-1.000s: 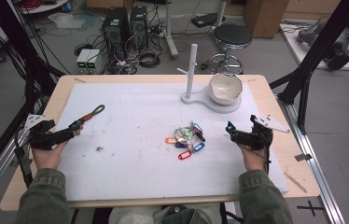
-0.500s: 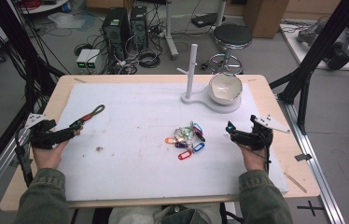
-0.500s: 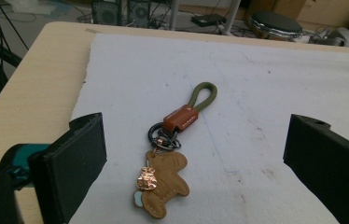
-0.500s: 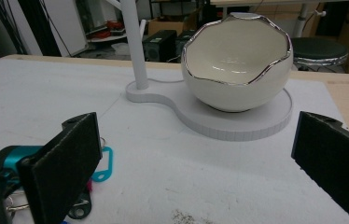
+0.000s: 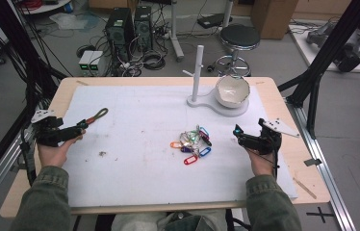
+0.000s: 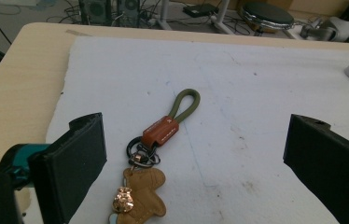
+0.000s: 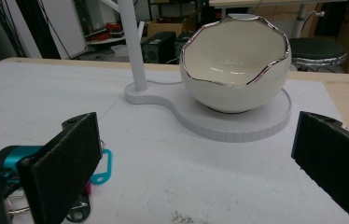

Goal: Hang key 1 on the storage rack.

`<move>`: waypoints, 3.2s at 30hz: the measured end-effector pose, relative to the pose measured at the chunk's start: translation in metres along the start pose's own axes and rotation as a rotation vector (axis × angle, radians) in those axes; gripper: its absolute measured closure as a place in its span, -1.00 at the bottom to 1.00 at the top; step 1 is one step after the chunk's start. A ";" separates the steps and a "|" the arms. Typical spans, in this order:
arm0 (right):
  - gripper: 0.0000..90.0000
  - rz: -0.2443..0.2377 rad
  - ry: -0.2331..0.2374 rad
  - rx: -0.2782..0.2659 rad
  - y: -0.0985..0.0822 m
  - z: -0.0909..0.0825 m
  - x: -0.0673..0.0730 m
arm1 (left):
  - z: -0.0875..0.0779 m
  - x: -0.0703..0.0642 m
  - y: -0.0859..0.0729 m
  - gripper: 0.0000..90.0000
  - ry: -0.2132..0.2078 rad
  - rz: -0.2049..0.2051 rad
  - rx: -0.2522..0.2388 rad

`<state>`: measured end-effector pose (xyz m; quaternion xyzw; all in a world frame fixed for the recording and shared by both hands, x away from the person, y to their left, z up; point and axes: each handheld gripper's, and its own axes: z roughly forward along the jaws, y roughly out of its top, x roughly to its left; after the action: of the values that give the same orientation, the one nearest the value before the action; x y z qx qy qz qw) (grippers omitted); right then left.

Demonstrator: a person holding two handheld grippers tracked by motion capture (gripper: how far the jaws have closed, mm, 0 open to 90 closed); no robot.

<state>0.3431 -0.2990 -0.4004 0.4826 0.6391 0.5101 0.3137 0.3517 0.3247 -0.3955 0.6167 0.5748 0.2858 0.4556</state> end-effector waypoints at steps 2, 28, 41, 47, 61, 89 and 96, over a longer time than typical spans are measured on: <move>-0.99 -0.001 -0.002 -0.001 0.000 0.000 0.000 | 0.002 -0.003 0.007 -0.86 -0.007 0.028 0.010; -0.99 -0.002 -0.003 -0.003 0.000 -0.001 0.000 | 0.038 0.002 0.026 -0.86 -0.024 0.094 0.137; -0.99 -0.010 0.002 0.003 -0.001 0.000 0.000 | 0.062 0.016 0.021 -0.85 -0.020 0.079 0.212; -0.99 -0.009 0.003 0.005 -0.001 0.000 0.000 | 0.070 0.015 0.031 -0.83 -0.031 0.130 0.258; -0.99 -0.011 0.006 0.000 -0.001 -0.001 0.000 | 0.095 0.027 0.028 -0.75 -0.021 0.157 0.385; -0.99 -0.031 -0.028 0.018 -0.002 -0.003 0.002 | 0.107 0.036 0.022 0.41 -0.001 0.199 0.492; -0.99 -0.029 -0.025 0.018 -0.002 -0.003 0.002 | 0.104 0.046 0.024 0.60 -0.039 0.135 0.499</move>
<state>0.3394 -0.2986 -0.4015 0.4822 0.6467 0.4938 0.3247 0.4613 0.3465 -0.4255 0.7524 0.5762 0.1532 0.2801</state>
